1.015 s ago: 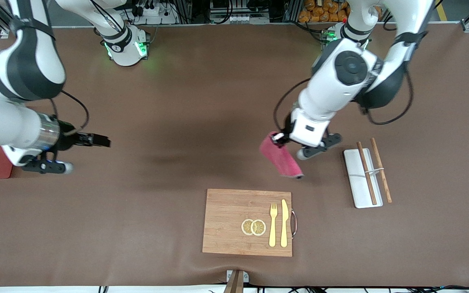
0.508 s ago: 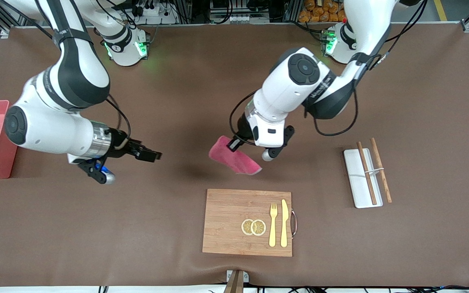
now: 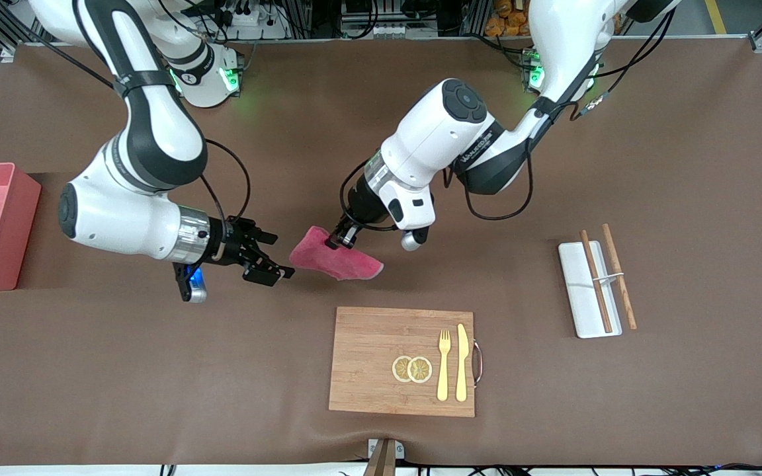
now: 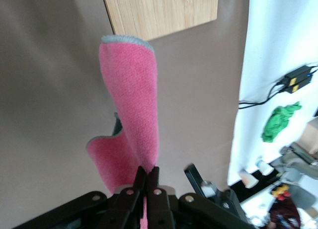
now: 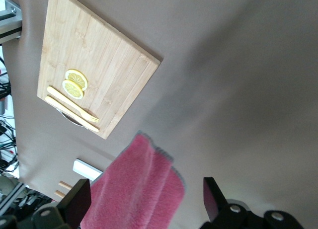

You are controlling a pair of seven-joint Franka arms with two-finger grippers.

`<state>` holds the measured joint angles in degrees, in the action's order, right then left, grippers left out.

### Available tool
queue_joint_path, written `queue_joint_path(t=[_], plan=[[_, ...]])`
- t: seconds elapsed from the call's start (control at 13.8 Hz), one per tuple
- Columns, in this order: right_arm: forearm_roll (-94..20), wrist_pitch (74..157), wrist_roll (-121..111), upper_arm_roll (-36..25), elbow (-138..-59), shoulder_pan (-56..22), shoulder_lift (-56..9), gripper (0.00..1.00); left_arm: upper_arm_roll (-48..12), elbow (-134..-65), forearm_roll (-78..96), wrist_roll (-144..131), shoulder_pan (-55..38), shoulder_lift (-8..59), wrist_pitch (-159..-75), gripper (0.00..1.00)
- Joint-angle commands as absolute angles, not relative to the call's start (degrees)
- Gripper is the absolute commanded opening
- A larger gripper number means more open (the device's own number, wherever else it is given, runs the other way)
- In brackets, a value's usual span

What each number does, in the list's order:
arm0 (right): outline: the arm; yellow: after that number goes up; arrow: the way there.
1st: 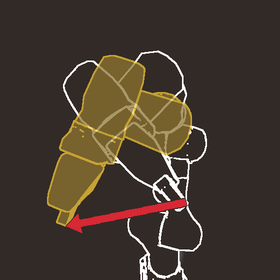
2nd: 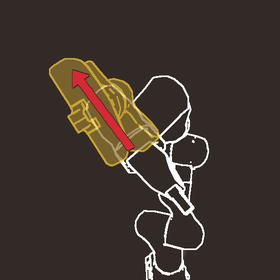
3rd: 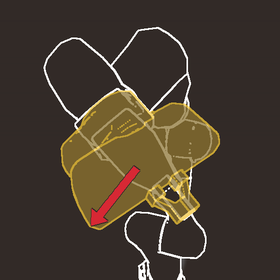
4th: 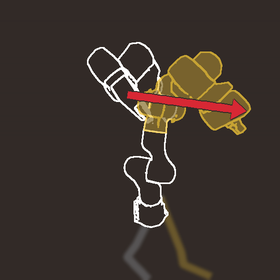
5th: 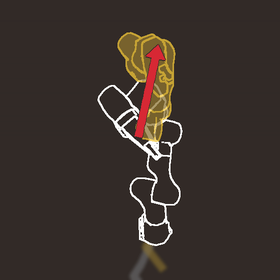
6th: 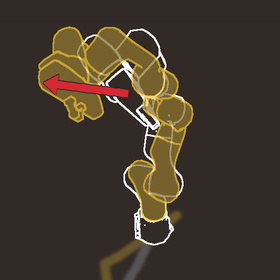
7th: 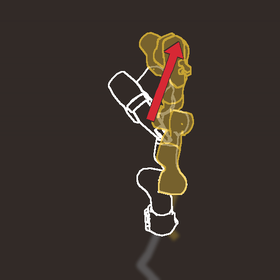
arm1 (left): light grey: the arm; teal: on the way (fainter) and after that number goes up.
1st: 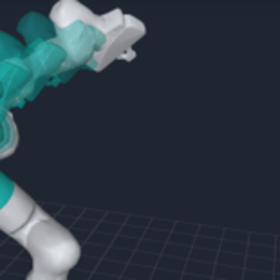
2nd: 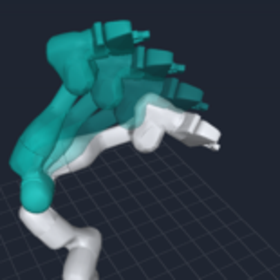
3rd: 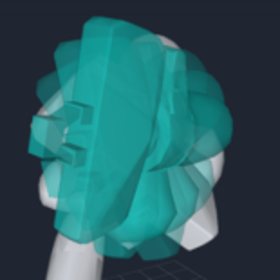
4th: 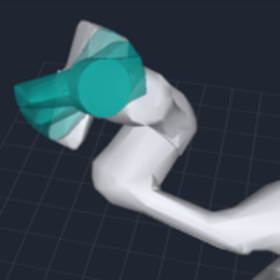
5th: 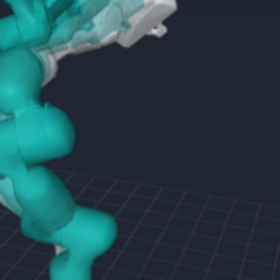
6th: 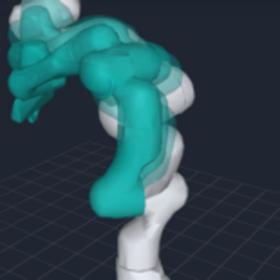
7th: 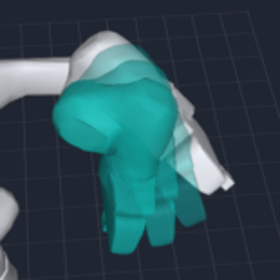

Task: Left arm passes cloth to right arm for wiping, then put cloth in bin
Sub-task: 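Grasp the towel with the right gripper beside the left gripper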

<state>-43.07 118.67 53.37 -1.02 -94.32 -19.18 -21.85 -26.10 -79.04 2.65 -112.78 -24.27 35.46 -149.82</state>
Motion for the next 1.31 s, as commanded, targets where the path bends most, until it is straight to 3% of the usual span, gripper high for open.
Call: queue_joint_path(t=[0.0, 0.07, 0.15, 0.22, 0.29, 0.65, 0.73, 0.8, 0.87, 0.94, 1.23], plan=[[-44.8, 119.7, 54.7, -1.4, -94.8, -19.9, -21.8, 1.0, -26.1, -74.6, 4.7, -115.7, -25.7, 38.3, -151.4, 0.0], [-44.7, 119.7, 54.6, -1.4, -94.8, -20.5, -21.8, 0.99, -26.0, -74.1, 4.7, -116.4, -26.1, 38.7, -151.9, 0.0], [-44.6, 119.7, 54.1, -1.4, -94.8, -20.7, -21.8, 0.78, -26.0, -74.1, 4.7, -116.7, -26.4, 38.7, -152.3, 0.0], [-44.3, 119.3, 52.9, -1.4, -94.8, -21.0, -22.0, 0.34, -26.0, -74.1, 4.7, -117.2, -26.5, 38.8, -152.7, 0.0], [-44.2, 119.1, 50.6, -1.4, -94.8, -21.0, -22.1, 0.0, -26.0, -74.1, 4.7, -117.4, -26.5, 38.8, -152.9, 0.0], [-43.5, 117.0, 45.1, -1.7, -94.7, -20.0, -22.1, 0.0, -26.0, -74.2, 4.7, -117.5, -27.2, 38.8, -152.9, 0.0], [-42.3, 117.0, 44.5, -1.8, -94.5, -19.8, -22.1, 0.0, -26.0, -74.3, 4.7, -117.5, -27.1, 38.8, -152.8, 0.08], [-40.6, 117.0, 42.4, -1.8, -94.2, -19.0, -22.1, 0.0, -26.0, -74.4, 4.7, -117.4, -26.9, 38.5, -152.8, 0.4], [-39.1, 116.8, 40.6, -1.8, -94.3, -18.1, -22.1, 0.0, -25.8, -74.4, 4.5, -117.3, -26.8, 38.1, -152.3, 0.94], [-37.0, 115.7, 38.4, -1.8, -94.3, -17.5, -22.1, 0.0, -25.6, -74.4, 3.8, -117.2, -26.4, 37.1, -151.6, 1.0], [-26.5, 109.4, 26.7, -1.8, -94.2, -10.7, -21.4, 0.0, -25.1, -75.0, 0.2, -111.6, -21.9, 31.3, -137.4, 1.0]])
